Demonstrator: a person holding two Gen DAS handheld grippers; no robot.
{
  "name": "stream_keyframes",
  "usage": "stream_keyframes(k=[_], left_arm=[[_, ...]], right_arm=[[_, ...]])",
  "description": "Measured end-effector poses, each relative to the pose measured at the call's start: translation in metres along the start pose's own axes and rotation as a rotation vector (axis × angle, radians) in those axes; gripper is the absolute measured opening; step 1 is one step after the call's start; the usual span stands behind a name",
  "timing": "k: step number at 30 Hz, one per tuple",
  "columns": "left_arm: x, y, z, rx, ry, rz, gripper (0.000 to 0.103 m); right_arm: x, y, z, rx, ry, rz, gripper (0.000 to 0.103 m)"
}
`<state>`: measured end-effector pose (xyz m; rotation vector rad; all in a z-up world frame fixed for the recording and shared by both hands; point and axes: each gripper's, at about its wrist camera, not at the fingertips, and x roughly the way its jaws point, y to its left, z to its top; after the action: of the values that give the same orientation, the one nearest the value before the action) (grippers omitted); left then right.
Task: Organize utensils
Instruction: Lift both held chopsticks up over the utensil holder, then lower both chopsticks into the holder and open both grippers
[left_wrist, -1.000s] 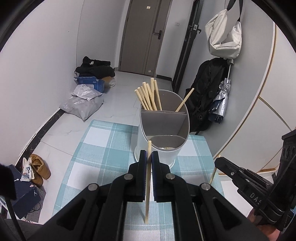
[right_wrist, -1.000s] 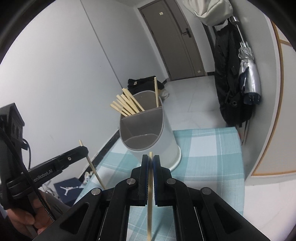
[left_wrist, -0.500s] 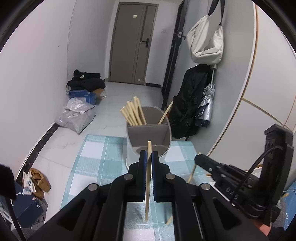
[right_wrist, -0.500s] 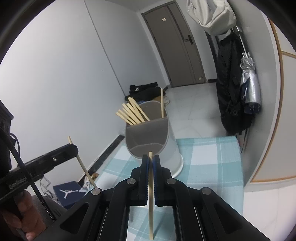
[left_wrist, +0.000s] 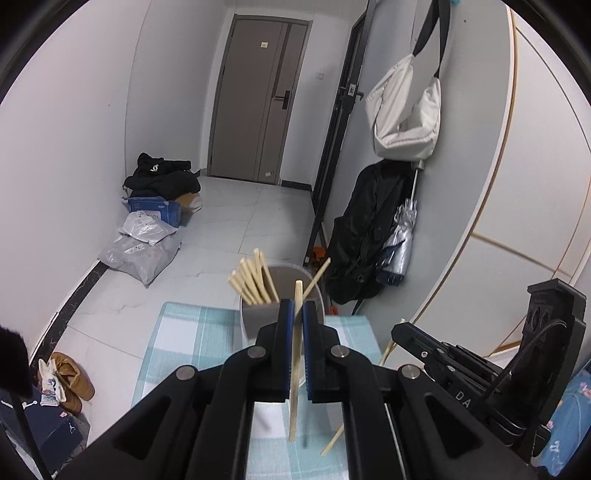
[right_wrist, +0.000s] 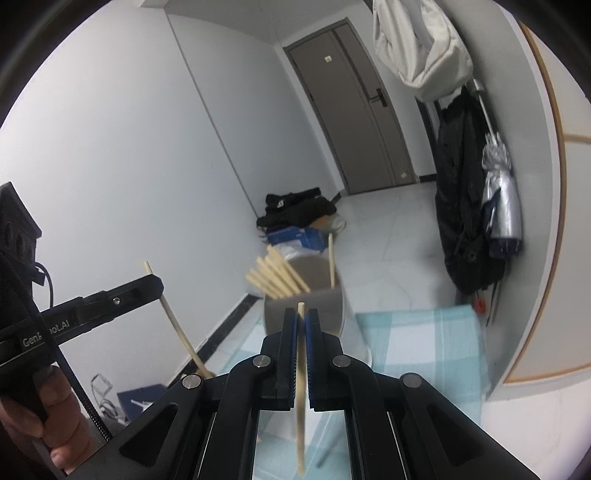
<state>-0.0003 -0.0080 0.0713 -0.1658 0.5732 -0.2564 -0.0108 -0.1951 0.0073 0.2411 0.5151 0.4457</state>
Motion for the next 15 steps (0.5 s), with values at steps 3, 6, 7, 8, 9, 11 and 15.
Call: stream_keyframes(k=[3,6,7,8,9,11,15], left_arm=[[0.001,0.0,0.014,-0.007,-0.015,-0.011,0.002],[0.003,0.003,0.032,-0.025,-0.035,-0.027,0.002],[0.003,0.005,0.037,-0.033,-0.041,-0.032,0.002],[0.004,0.006,0.043,-0.041,-0.048,-0.036,0.002],[0.005,0.008,0.05,-0.049,-0.057,-0.042,0.002],[0.007,0.012,0.064,-0.066,-0.077,-0.048,0.002],[0.015,0.021,0.083,-0.092,-0.11,-0.055,0.002]], right_arm=[[0.002,0.002,0.016,-0.005,-0.005,0.006,0.004],[0.004,0.006,0.038,-0.018,-0.019,0.013,0.004],[0.006,0.008,0.046,-0.026,-0.026,0.014,0.004],[0.007,0.009,0.055,-0.034,-0.033,0.016,0.004],[0.009,0.011,0.064,-0.042,-0.04,0.015,0.004],[0.013,0.012,0.079,-0.054,-0.053,0.017,0.004],[0.025,0.017,0.112,-0.091,-0.085,0.016,0.004]])
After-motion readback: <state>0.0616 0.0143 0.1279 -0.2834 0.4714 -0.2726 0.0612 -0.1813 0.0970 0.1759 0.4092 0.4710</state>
